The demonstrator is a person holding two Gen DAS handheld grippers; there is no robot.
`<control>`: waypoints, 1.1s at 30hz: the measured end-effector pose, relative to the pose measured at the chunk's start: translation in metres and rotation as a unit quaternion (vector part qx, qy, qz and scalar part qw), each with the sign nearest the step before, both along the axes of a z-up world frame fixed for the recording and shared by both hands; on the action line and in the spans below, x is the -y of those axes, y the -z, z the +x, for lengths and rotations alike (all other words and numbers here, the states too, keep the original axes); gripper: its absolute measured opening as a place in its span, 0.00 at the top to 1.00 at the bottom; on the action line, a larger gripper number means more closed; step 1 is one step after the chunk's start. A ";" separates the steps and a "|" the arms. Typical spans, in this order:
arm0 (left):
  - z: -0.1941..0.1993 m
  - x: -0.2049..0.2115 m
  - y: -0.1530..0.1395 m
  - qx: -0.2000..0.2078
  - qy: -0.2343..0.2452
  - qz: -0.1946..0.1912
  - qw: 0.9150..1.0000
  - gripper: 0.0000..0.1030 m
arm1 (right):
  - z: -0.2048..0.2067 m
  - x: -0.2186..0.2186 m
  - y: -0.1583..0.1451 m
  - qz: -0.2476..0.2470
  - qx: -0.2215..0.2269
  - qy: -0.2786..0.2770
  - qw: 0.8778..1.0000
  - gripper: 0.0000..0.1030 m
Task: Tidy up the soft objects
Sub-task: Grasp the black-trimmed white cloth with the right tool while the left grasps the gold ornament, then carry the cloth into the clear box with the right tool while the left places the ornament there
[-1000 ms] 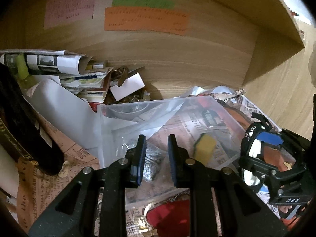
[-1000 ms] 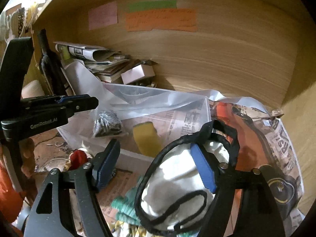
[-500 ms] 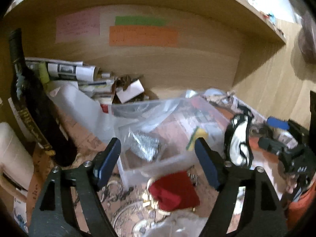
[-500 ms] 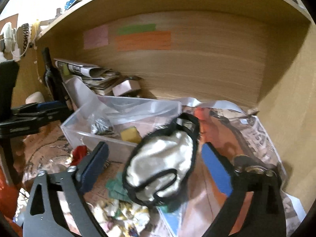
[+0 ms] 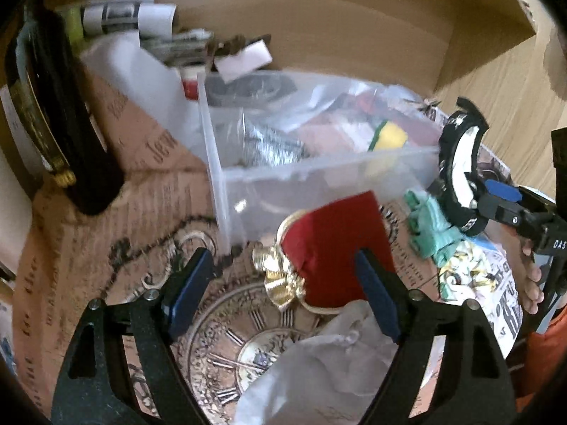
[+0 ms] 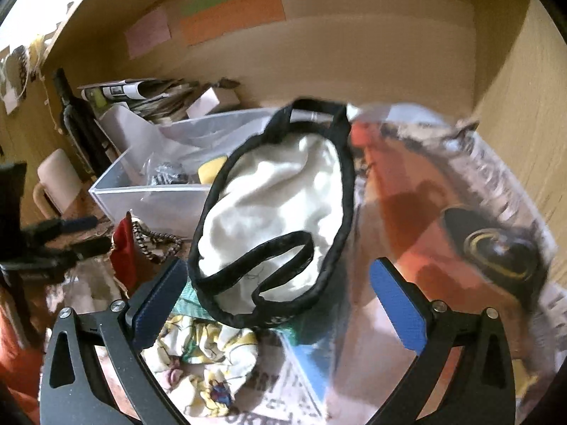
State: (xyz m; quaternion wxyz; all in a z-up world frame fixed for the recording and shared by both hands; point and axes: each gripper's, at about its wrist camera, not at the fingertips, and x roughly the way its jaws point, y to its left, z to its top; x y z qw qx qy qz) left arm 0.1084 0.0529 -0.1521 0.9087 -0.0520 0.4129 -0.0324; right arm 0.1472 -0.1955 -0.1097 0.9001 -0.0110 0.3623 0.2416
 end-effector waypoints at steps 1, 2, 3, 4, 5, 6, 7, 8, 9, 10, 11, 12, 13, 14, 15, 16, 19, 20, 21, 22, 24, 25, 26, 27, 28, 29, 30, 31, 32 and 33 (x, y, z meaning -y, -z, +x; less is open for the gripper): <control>0.001 -0.001 0.002 -0.003 -0.001 -0.004 1.000 0.21 | 0.003 0.000 0.003 0.007 -0.012 -0.003 1.000 0.00; 0.001 -0.002 0.005 -0.006 -0.001 -0.010 1.000 0.24 | 0.005 -0.002 0.006 0.011 -0.020 -0.005 1.000 0.00; 0.002 -0.002 0.006 -0.008 -0.001 -0.014 1.000 0.29 | 0.007 -0.004 0.009 0.015 -0.026 -0.008 1.000 0.00; 0.002 -0.002 0.008 -0.011 0.001 -0.018 1.000 0.31 | 0.007 -0.006 0.012 0.015 -0.030 -0.010 0.999 0.01; 0.003 -0.002 0.009 -0.013 0.005 -0.021 1.000 0.36 | 0.007 -0.007 0.013 0.015 -0.032 -0.012 0.999 0.05; 0.003 0.000 0.010 -0.015 0.008 -0.024 1.000 0.39 | 0.007 -0.009 0.014 0.014 -0.032 -0.013 0.999 0.08; 0.003 0.001 0.011 -0.016 0.012 -0.025 0.999 0.41 | 0.005 -0.010 0.015 0.013 -0.031 -0.018 0.999 0.15; 0.003 0.002 0.012 -0.017 0.016 -0.026 0.999 0.46 | 0.005 -0.011 0.015 0.013 -0.032 -0.022 0.999 0.20; 0.003 0.005 0.014 -0.021 0.021 -0.025 0.999 0.53 | 0.004 -0.012 0.015 0.011 -0.031 -0.026 0.999 0.23; 0.003 0.007 0.016 -0.024 0.024 -0.023 0.999 0.57 | 0.003 -0.013 0.016 0.008 -0.029 -0.027 0.999 0.28; 0.004 0.008 0.017 -0.025 0.025 -0.023 0.999 0.62 | 0.001 -0.014 0.016 0.001 -0.025 -0.028 0.999 0.34; 0.003 0.009 0.018 -0.025 0.025 -0.024 0.999 0.63 | 0.001 -0.014 0.016 -0.002 -0.023 -0.028 0.999 0.38; 0.002 0.009 0.017 -0.022 0.023 -0.024 0.999 0.65 | 0.001 -0.015 0.016 -0.006 -0.020 -0.028 0.999 0.44; 0.001 0.009 0.016 -0.018 0.023 -0.023 0.999 0.67 | -0.001 -0.014 0.016 -0.009 -0.016 -0.027 0.999 0.49; -0.001 0.010 0.014 -0.012 0.024 -0.022 0.999 0.69 | -0.001 -0.014 0.015 -0.010 -0.013 -0.025 1.000 0.52; -0.003 0.010 0.012 -0.008 0.024 -0.020 0.999 0.70 | -0.003 -0.012 0.014 -0.010 -0.008 -0.024 1.000 0.59; -0.011 0.012 0.004 0.007 0.020 -0.011 1.000 0.73 | -0.004 -0.007 0.010 -0.009 0.000 -0.018 1.000 0.74; -0.013 0.012 0.002 0.011 0.020 -0.010 1.000 0.74 | -0.005 -0.006 0.010 -0.006 0.002 -0.017 1.000 0.79; -0.015 0.012 -0.001 0.016 0.020 -0.010 1.000 0.74 | -0.006 -0.004 0.009 -0.003 0.005 -0.016 1.000 0.82; -0.018 0.012 -0.005 0.021 0.019 -0.011 1.000 0.74 | -0.007 -0.004 0.008 -0.003 0.008 -0.014 1.000 0.88; -0.025 0.012 -0.016 0.035 0.017 -0.010 0.999 0.75 | -0.011 -0.001 0.004 -0.002 0.021 -0.006 1.000 0.90; -0.028 0.012 -0.021 0.043 0.016 -0.009 0.999 0.75 | -0.013 0.001 0.000 0.002 0.028 -0.005 1.000 0.90; -0.032 0.011 -0.026 0.050 0.014 -0.008 0.999 0.75 | -0.016 0.003 -0.003 0.006 0.034 -0.003 0.999 0.90; -0.035 0.011 -0.032 0.059 0.013 -0.007 0.998 0.75 | -0.017 0.004 -0.006 0.008 0.038 -0.003 0.999 0.90; -0.039 0.010 -0.038 0.069 0.011 -0.008 0.998 0.75 | -0.020 0.005 -0.010 0.011 0.046 -0.001 0.999 0.90; -0.041 0.009 -0.043 0.076 0.010 -0.008 0.997 0.75 | -0.021 0.006 -0.013 0.012 0.052 0.000 0.999 0.91; -0.043 0.008 -0.050 0.086 0.008 -0.008 0.996 0.75 | -0.023 0.007 -0.017 0.013 0.059 0.000 0.998 0.91; -0.044 0.008 -0.054 0.092 0.006 -0.007 0.996 0.75 | -0.024 0.006 -0.020 0.015 0.063 0.001 0.998 0.91; -0.044 0.008 -0.058 0.100 0.004 -0.006 0.995 0.75 | -0.025 0.007 -0.025 0.019 0.071 0.001 0.997 0.91; -0.047 0.007 -0.064 0.110 0.001 -0.005 0.994 0.75 | -0.026 0.008 -0.028 0.022 0.076 0.001 0.997 0.91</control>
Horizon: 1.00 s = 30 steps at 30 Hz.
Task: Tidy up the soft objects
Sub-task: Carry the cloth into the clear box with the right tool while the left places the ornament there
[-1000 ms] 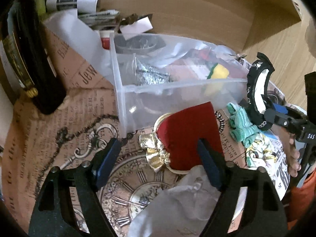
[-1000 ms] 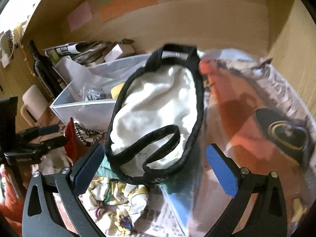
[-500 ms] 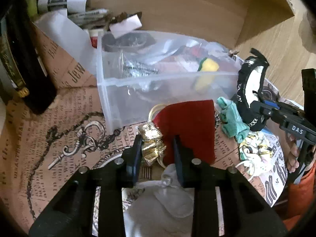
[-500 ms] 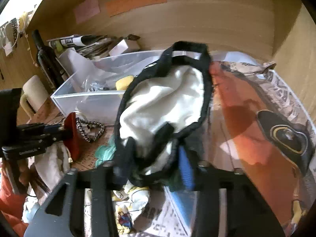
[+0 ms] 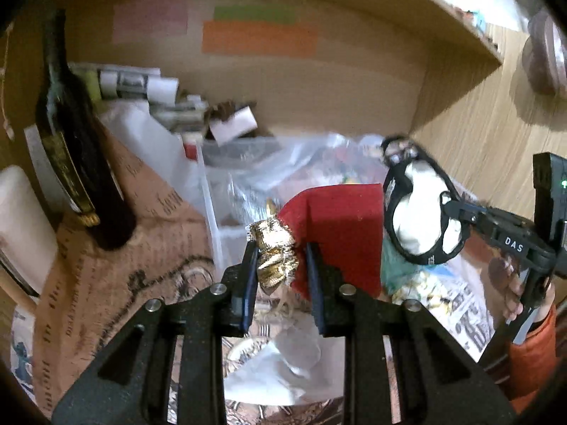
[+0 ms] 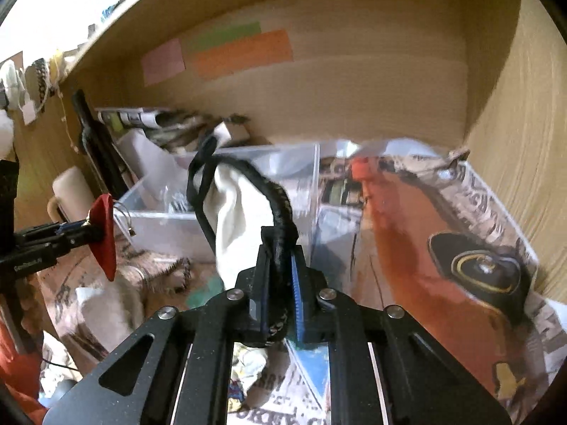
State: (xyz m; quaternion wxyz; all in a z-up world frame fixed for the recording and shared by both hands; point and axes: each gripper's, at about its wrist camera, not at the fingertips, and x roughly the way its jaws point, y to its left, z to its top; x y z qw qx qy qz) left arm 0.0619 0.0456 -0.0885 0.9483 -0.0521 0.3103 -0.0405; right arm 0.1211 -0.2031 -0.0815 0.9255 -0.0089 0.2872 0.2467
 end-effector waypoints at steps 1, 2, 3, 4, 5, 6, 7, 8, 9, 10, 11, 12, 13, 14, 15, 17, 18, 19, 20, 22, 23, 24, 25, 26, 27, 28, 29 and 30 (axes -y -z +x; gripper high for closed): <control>0.000 -0.001 -0.003 0.006 -0.002 0.000 1.000 0.75 | -0.001 -0.001 -0.003 0.002 0.004 0.000 1.000 0.91; 0.000 -0.001 -0.007 0.012 -0.004 0.000 1.000 0.75 | -0.001 0.000 -0.008 0.006 0.011 -0.001 1.000 0.91; 0.000 -0.002 -0.012 0.021 -0.007 0.000 1.000 0.75 | -0.002 -0.001 -0.013 0.010 0.019 -0.002 1.000 0.91; 0.001 -0.003 -0.015 0.026 -0.009 0.000 1.000 0.75 | -0.003 -0.002 -0.017 0.012 0.026 -0.002 1.000 0.91; 0.003 -0.003 -0.018 0.031 -0.011 -0.001 0.999 0.75 | -0.004 -0.002 -0.020 0.014 0.032 -0.004 0.999 0.91; 0.004 -0.005 -0.022 0.039 -0.014 -0.001 0.999 0.75 | -0.004 -0.004 -0.025 0.017 0.039 -0.005 0.999 0.91; 0.005 -0.007 -0.024 0.043 -0.017 0.000 0.999 0.75 | -0.005 -0.005 -0.028 0.019 0.045 -0.005 0.999 0.91; 0.007 -0.009 -0.027 0.047 -0.020 0.000 0.999 0.75 | -0.004 -0.007 -0.032 0.021 0.053 -0.004 0.998 0.91; 0.010 -0.011 -0.030 0.051 -0.026 -0.001 0.998 0.75 | -0.004 -0.008 -0.036 0.025 0.059 -0.005 0.998 0.91; 0.013 -0.013 -0.032 0.052 -0.028 -0.002 0.998 0.75 | -0.003 -0.010 -0.040 0.029 0.065 -0.006 0.997 0.91; 0.016 -0.015 -0.033 0.053 -0.030 -0.004 0.998 0.75 | -0.002 -0.011 -0.042 0.030 0.069 -0.006 0.997 0.91; 0.020 -0.017 -0.035 0.056 -0.035 -0.003 0.998 0.75 | -0.001 -0.012 -0.047 0.033 0.076 -0.006 0.997 0.91; 0.023 -0.017 -0.036 0.058 -0.038 0.001 0.998 0.75 | -0.001 -0.013 -0.050 0.035 0.081 -0.006 0.996 0.91; 0.025 -0.018 -0.036 0.059 -0.041 0.004 0.997 0.75 | 0.001 -0.015 -0.055 0.038 0.088 -0.006 0.995 0.91; 0.027 -0.019 -0.037 0.059 -0.044 0.006 0.997 0.75 | 0.002 -0.016 -0.059 0.040 0.095 -0.005 0.995 0.91; 0.036 -0.021 -0.036 0.057 -0.047 0.006 0.997 0.75 | 0.006 -0.020 -0.066 0.042 0.107 -0.003 0.993 0.91; 0.041 -0.022 -0.035 0.055 -0.049 0.007 0.997 0.75 | 0.009 -0.022 -0.069 0.041 0.113 0.000 0.993 0.91; 0.045 -0.022 -0.035 0.053 -0.051 0.008 0.997 0.75 | 0.011 -0.025 -0.071 0.040 0.117 0.003 0.992 0.91; 0.048 -0.023 -0.034 0.051 -0.052 0.008 0.997 0.75 | 0.015 -0.028 -0.072 0.039 0.119 0.005 0.992 0.91; 0.058 -0.024 -0.031 0.044 -0.054 0.007 0.998 0.75 | 0.023 -0.032 -0.073 0.038 0.120 0.011 0.992 0.91; 0.061 -0.023 -0.030 0.041 -0.055 0.005 0.998 0.75 | 0.027 -0.033 -0.073 0.037 0.119 0.013 0.992 0.91; 0.067 -0.023 -0.028 0.036 -0.055 0.004 0.998 0.75 | 0.032 -0.035 -0.071 0.035 0.117 0.017 0.992 0.91; 0.071 -0.023 -0.026 0.033 -0.056 0.004 0.998 0.75 | 0.037 -0.036 -0.069 0.035 0.113 0.020 0.993 0.91; 0.076 -0.022 -0.023 0.029 -0.057 0.004 0.998 0.75 | 0.040 -0.038 -0.067 0.034 0.109 0.021 0.993 0.91; 0.080 -0.022 -0.022 0.026 -0.058 0.005 0.998 0.75 | 0.044 -0.040 -0.065 0.032 0.105 0.026 0.994 0.91; 0.085 -0.021 -0.019 0.021 -0.059 0.004 0.998 0.75 | 0.049 -0.041 -0.062 0.029 0.102 0.030 0.994 0.91; 0.091 -0.021 -0.016 0.015 -0.061 0.003 0.998 0.75 | 0.053 -0.043 -0.059 0.028 0.097 0.032 0.994 0.91; 0.096 -0.021 -0.012 0.010 -0.062 0.002 0.998 0.75 | 0.059 -0.045 -0.054 0.026 0.089 0.035 0.995 0.91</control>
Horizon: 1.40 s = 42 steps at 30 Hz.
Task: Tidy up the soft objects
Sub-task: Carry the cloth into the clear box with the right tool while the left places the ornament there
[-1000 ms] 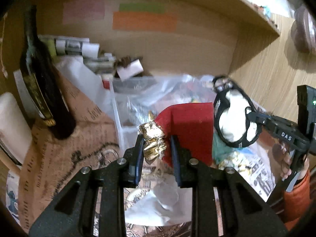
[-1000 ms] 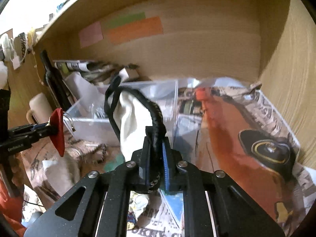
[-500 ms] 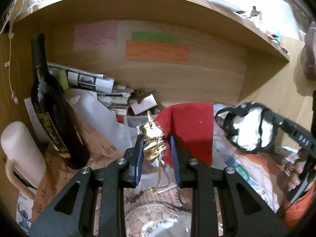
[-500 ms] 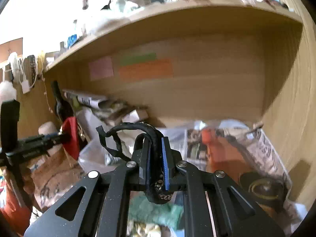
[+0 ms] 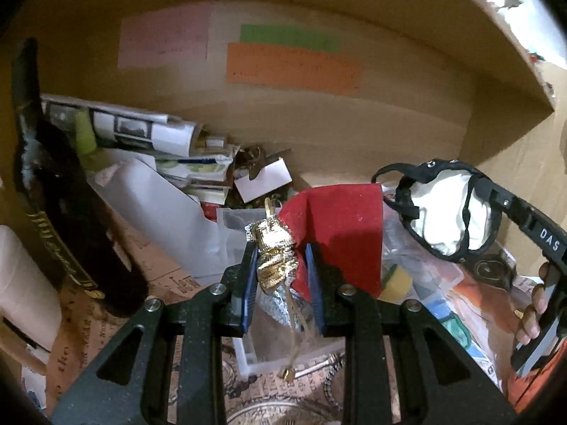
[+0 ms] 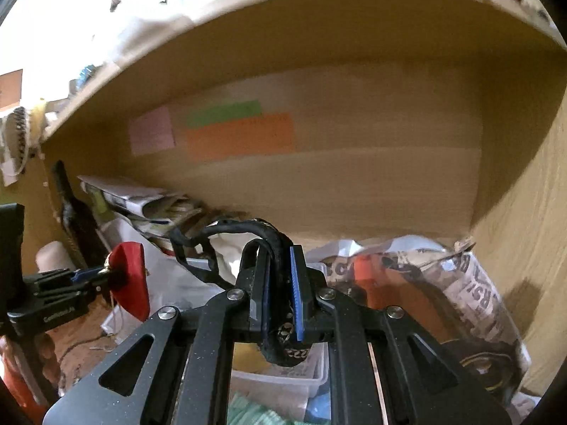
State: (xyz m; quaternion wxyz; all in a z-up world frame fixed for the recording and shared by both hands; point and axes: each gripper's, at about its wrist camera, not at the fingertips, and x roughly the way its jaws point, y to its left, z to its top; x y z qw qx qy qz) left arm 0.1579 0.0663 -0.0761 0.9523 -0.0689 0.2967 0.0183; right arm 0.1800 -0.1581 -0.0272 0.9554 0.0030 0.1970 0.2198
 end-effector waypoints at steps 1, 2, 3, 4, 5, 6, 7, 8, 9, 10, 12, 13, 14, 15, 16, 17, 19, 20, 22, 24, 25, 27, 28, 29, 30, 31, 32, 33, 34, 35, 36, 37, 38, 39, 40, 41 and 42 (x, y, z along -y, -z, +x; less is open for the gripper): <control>0.004 0.001 0.003 -0.006 0.001 -0.002 1.000 0.75 | 0.003 -0.002 0.002 -0.002 -0.003 0.002 1.000 0.91; 0.009 0.002 0.007 -0.011 0.001 -0.003 1.000 0.75 | 0.007 -0.004 0.007 -0.005 -0.008 0.003 1.000 0.91; 0.015 0.003 0.011 -0.019 0.002 -0.003 1.000 0.75 | 0.012 -0.007 0.011 -0.009 -0.016 0.004 1.000 0.91; 0.018 0.004 0.014 -0.025 0.003 -0.001 1.000 0.75 | 0.016 -0.008 0.014 -0.013 -0.021 0.004 1.000 0.91; 0.021 0.005 0.018 -0.030 0.003 0.000 1.000 0.75 | 0.020 -0.011 0.018 -0.018 -0.027 0.004 0.999 0.91; 0.025 0.007 0.022 -0.037 0.005 0.002 0.999 0.75 | 0.023 -0.013 0.021 -0.023 -0.031 0.006 0.999 0.91; 0.029 0.008 0.027 -0.046 0.006 0.000 0.999 0.75 | 0.026 -0.016 0.025 -0.031 -0.035 0.006 0.999 0.91; 0.031 0.008 0.031 -0.053 0.006 -0.002 0.999 0.75 | 0.029 -0.018 0.029 -0.039 -0.040 0.007 0.998 0.91; 0.035 0.009 0.036 -0.062 0.007 -0.006 0.998 0.75 | 0.031 -0.020 0.033 -0.043 -0.045 0.007 0.998 0.91; 0.037 0.009 0.039 -0.067 0.007 -0.007 0.998 0.75 | 0.034 -0.022 0.037 -0.045 -0.052 0.004 0.998 0.91; 0.041 0.010 0.045 -0.076 0.008 -0.005 0.997 0.75 | 0.038 -0.024 0.044 -0.047 -0.065 -0.001 0.997 0.91; 0.042 0.010 0.046 -0.078 0.009 -0.003 0.997 0.75 | 0.040 -0.025 0.047 -0.050 -0.070 -0.002 0.996 0.91; 0.043 0.011 0.046 -0.078 0.008 0.001 0.997 0.74 | 0.041 -0.026 0.050 -0.054 -0.075 -0.002 0.996 0.91; 0.042 0.012 0.046 -0.077 0.008 0.005 0.997 0.74 | 0.042 -0.028 0.052 -0.059 -0.080 -0.004 0.995 0.91; 0.042 0.012 0.045 -0.077 0.010 0.007 0.997 0.74 | 0.043 -0.029 0.054 -0.065 -0.083 -0.004 0.994 0.90; 0.042 0.013 0.044 -0.077 0.012 0.008 0.997 0.72 | 0.044 -0.031 0.056 -0.069 -0.086 -0.004 0.994 0.89; 0.043 0.013 0.043 -0.078 0.015 0.008 0.997 0.72 | 0.045 -0.033 0.058 -0.080 -0.090 -0.007 0.993 0.89; 0.043 0.014 0.042 -0.079 0.017 0.009 0.997 0.71 | 0.046 -0.034 0.059 -0.083 -0.092 -0.006 0.992 0.88; 0.042 0.015 0.041 -0.080 0.020 0.009 0.997 0.68 | 0.047 -0.034 0.059 -0.087 -0.096 -0.009 0.991 0.84; 0.041 0.018 0.037 -0.076 0.023 0.008 0.997 0.61 | 0.046 -0.033 0.057 -0.090 -0.099 -0.012 0.991 0.76; 0.039 0.018 0.036 -0.072 0.023 0.008 0.997 0.59 | 0.045 -0.032 0.056 -0.090 -0.097 -0.013 0.991 0.69; 0.033 0.020 0.030 -0.061 0.024 0.009 0.998 0.55 | 0.042 -0.031 0.052 -0.090 -0.090 -0.011 0.992 0.60; 0.031 0.020 0.027 -0.056 0.024 0.010 0.998 0.55 | 0.038 -0.029 0.049 -0.090 -0.083 -0.009 0.992 0.55; 0.028 0.020 0.023 -0.051 0.025 0.010 0.998 0.54 | 0.036 -0.028 0.046 -0.089 -0.078 -0.008 0.993 0.52; 0.024 0.021 0.019 -0.045 0.027 0.011 0.999 0.54 | 0.033 -0.026 0.043 -0.087 -0.072 -0.007 0.994 0.52; 0.020 0.021 0.014 -0.037 0.027 0.013 0.999 0.52 | 0.030 -0.024 0.040 -0.084 -0.067 -0.007 0.994 0.51; 0.015 0.022 0.009 -0.028 0.027 0.015 0.999 0.47 | 0.025 -0.021 0.034 -0.080 -0.060 -0.008 0.995 0.50; 0.013 0.023 0.006 -0.022 0.025 0.017 0.999 0.42 | 0.022 -0.020 0.031 -0.077 -0.056 -0.009 0.995 0.49; 0.008 0.022 0.001 -0.012 0.024 0.018 0.999 0.40 | 0.018 -0.018 0.027 -0.074 -0.051 -0.010 0.996 0.45; 0.003 0.023 -0.004 -0.005 0.025 0.018 1.000 0.37 | 0.013 -0.016 0.023 -0.070 -0.044 -0.011 0.997 0.41; -0.004 0.023 -0.009 0.005 0.027 0.019 0.999 0.35 | 0.008 -0.013 0.018 -0.066 -0.036 -0.012 0.997 0.38; -0.008 0.023 -0.012 0.011 0.029 0.019 0.999 0.34 | 0.002 -0.012 0.015 -0.063 -0.029 -0.015 0.997 0.32; -0.012 0.023 -0.015 0.015 0.030 0.021 0.999 0.31 | -0.004 -0.010 0.011 -0.060 -0.022 -0.018 0.998 0.26; -0.019 0.023 -0.018 0.021 0.032 0.022 0.999 0.26 | -0.009 -0.008 0.009 -0.058 -0.017 -0.020 0.998 0.24; -0.023 0.024 -0.020 0.024 0.033 0.023 0.999 0.23 | -0.013 -0.007 0.008 -0.056 -0.013 -0.022 0.998 0.18; -0.027 0.023 -0.021 0.027 0.034 0.023 0.999 0.18 | -0.019 -0.005 0.006 -0.054 -0.007 -0.026 0.998 0.16; -0.034 0.023 -0.022 0.030 0.035 0.023 0.999 0.13 | -0.023 -0.004 0.005 -0.054 -0.005 -0.028 0.998 0.15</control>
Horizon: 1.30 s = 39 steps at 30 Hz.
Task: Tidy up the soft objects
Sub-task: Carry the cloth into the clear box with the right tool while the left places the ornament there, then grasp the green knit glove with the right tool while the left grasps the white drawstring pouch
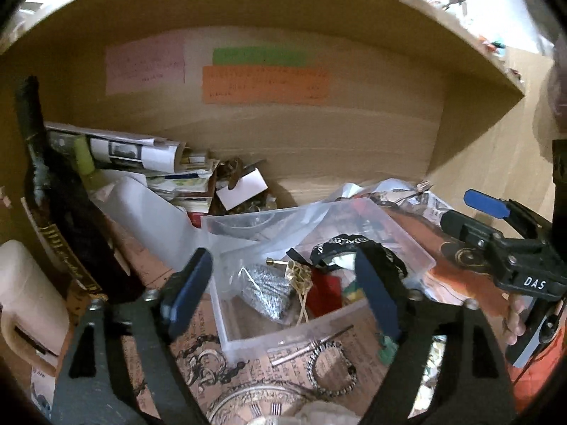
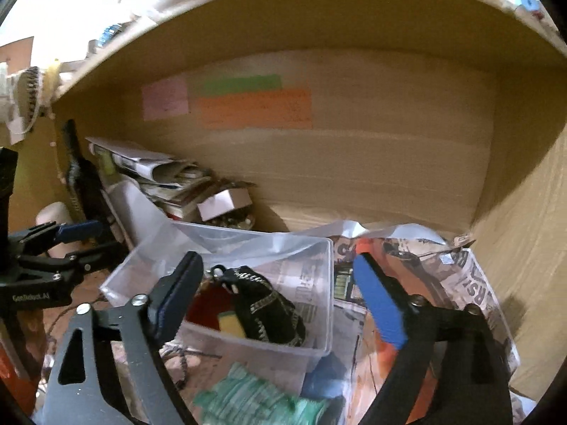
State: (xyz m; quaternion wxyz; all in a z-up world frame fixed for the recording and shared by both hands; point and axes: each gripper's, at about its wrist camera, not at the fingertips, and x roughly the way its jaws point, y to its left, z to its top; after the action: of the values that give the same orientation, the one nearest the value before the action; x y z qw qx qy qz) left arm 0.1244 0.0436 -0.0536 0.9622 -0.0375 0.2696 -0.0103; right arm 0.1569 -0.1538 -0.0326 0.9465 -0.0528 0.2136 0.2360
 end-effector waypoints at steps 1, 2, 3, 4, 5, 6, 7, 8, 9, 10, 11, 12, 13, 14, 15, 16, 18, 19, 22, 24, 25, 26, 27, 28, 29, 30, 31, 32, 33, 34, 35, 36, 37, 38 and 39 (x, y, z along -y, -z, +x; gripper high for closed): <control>-0.004 0.000 0.000 0.001 0.000 0.000 1.000 0.12 | -0.004 0.002 0.000 0.000 0.001 -0.003 1.000 0.15; -0.008 0.000 0.000 0.002 0.000 0.000 1.000 0.09 | -0.009 0.003 0.000 0.000 0.001 -0.006 1.000 0.15; -0.012 -0.001 0.002 0.000 -0.001 0.000 1.000 0.06 | -0.012 0.004 0.001 0.000 0.001 -0.008 1.000 0.14; -0.017 0.000 0.003 -0.003 0.000 0.000 1.000 0.05 | -0.016 0.006 0.002 0.000 -0.001 -0.011 1.000 0.13; -0.019 0.000 0.005 -0.007 0.001 -0.002 1.000 0.04 | -0.018 0.008 0.004 0.001 -0.003 -0.013 1.000 0.09; -0.022 -0.001 0.009 -0.015 0.004 -0.004 1.000 0.04 | -0.020 0.010 0.006 0.003 -0.008 -0.014 1.000 0.07; -0.024 -0.001 0.012 -0.023 0.006 -0.006 1.000 0.04 | -0.022 0.012 0.008 0.005 -0.012 -0.014 1.000 0.04; -0.025 -0.002 0.016 -0.029 0.008 -0.006 1.000 0.04 | -0.024 0.015 0.011 0.009 -0.016 -0.014 1.000 0.03; -0.028 -0.002 0.021 -0.040 0.009 -0.007 0.999 0.04 | -0.025 0.018 0.015 0.010 -0.022 -0.013 1.000 0.03; -0.029 -0.002 0.025 -0.046 0.010 -0.007 0.999 0.04 | -0.027 0.019 0.019 0.009 -0.029 -0.012 0.999 0.03; -0.031 -0.002 0.029 -0.053 0.011 -0.008 0.999 0.04 | -0.028 0.021 0.024 0.007 -0.036 -0.010 0.999 0.03; -0.033 -0.001 0.036 -0.064 0.013 -0.010 0.998 0.04 | -0.029 0.023 0.028 0.005 -0.041 -0.007 0.999 0.03; -0.034 0.000 0.042 -0.073 0.013 -0.009 0.997 0.04 | -0.030 0.024 0.031 0.003 -0.047 -0.005 0.999 0.03; -0.035 0.001 0.045 -0.078 0.015 -0.008 0.997 0.04 | -0.030 0.025 0.037 0.000 -0.056 -0.003 0.998 0.03; -0.038 0.003 0.051 -0.087 0.018 -0.006 0.996 0.04 | -0.030 0.026 0.044 -0.004 -0.067 -0.003 0.998 0.03; -0.038 0.004 0.055 -0.093 0.019 -0.005 0.995 0.04 | -0.030 0.026 0.048 -0.007 -0.075 -0.001 0.997 0.03; -0.041 0.006 0.065 -0.106 0.023 -0.004 0.994 0.04 | -0.030 0.027 0.060 -0.015 -0.092 0.001 0.996 0.03; -0.043 0.008 0.069 -0.112 0.025 -0.005 0.993 0.04 | -0.029 0.027 0.065 -0.018 -0.100 0.001 0.995 0.03; -0.047 0.013 0.086 -0.141 0.031 -0.015 0.989 0.04 | -0.026 0.025 0.080 -0.031 -0.126 0.002 0.992 0.03; -0.048 0.014 0.098 -0.159 0.034 -0.019 0.987 0.04 | -0.022 0.024 0.088 -0.034 -0.141 0.004 0.989 0.03; -0.048 0.014 0.102 -0.164 0.034 -0.019 0.986 0.04 | -0.021 0.024 0.091 -0.034 -0.145 0.006 0.989 0.03; -0.048 0.014 0.107 -0.169 0.033 -0.019 0.985 0.04 | -0.018 0.024 0.093 -0.034 -0.151 0.008 0.988 0.03; -0.046 0.013 0.112 -0.175 0.031 -0.018 0.984 0.04 | -0.016 0.023 0.095 -0.033 -0.157 0.006 0.987 0.03; -0.046 0.011 0.115 -0.178 0.029 -0.020 0.983 0.04 | -0.014 0.022 0.096 -0.033 -0.161 0.003 0.986 0.04; -0.045 0.010 0.117 -0.180 0.029 -0.026 0.983 0.04 | -0.013 0.021 0.097 -0.034 -0.165 0.001 0.986 0.04; -0.046 0.009 0.119 -0.177 0.027 -0.032 0.983 0.04 | -0.011 0.020 0.099 -0.037 -0.171 -0.002 0.985 0.04; -0.047 0.009 0.119 -0.173 0.027 -0.032 0.984 0.04 | -0.010 0.018 0.102 -0.041 -0.177 -0.005 0.983 0.04; -0.048 0.010 0.119 -0.170 0.026 -0.029 0.985 0.04 | -0.009 0.016 0.104 -0.045 -0.182 -0.007 0.982 0.09; -0.050 0.012 0.120 -0.165 0.024 -0.025 0.986 0.05 | -0.007 0.014 0.107 -0.047 -0.187 -0.009 0.981 0.13; -0.051 0.012 0.120 -0.162 0.023 -0.025 0.986 0.06 | -0.006 0.014 0.110 -0.047 -0.193 -0.014 0.980 0.18; -0.053 0.013 0.121 -0.160 0.023 -0.026 0.987 0.09 | -0.005 0.014 0.111 -0.045 -0.196 -0.017 0.979 0.21; -0.055 0.014 0.121 -0.158 0.023 -0.027 0.987 0.15 | -0.006 0.014 0.111 -0.043 -0.196 -0.016 0.980 0.24; -0.056 0.015 0.121 -0.157 0.027 -0.026 0.987 0.19 | -0.006 0.015 0.111 -0.041 -0.195 -0.016 0.980 0.29; -0.057 0.017 0.120 -0.158 0.029 -0.023 0.987 0.27 | -0.007 0.016 0.111 -0.038 -0.196 -0.017 0.980 0.37; -0.060 0.020 0.119 -0.159 0.032 -0.020 0.987 0.37 | -0.007 0.016 0.111 -0.037 -0.196 -0.018 0.980 0.40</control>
State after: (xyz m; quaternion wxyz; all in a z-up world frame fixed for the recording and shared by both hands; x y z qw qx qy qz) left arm 0.0639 0.0238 -0.1731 0.9052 -0.0496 0.4202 -0.0399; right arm 0.1500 -0.1698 -0.1434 0.8793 -0.0442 0.4024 0.2507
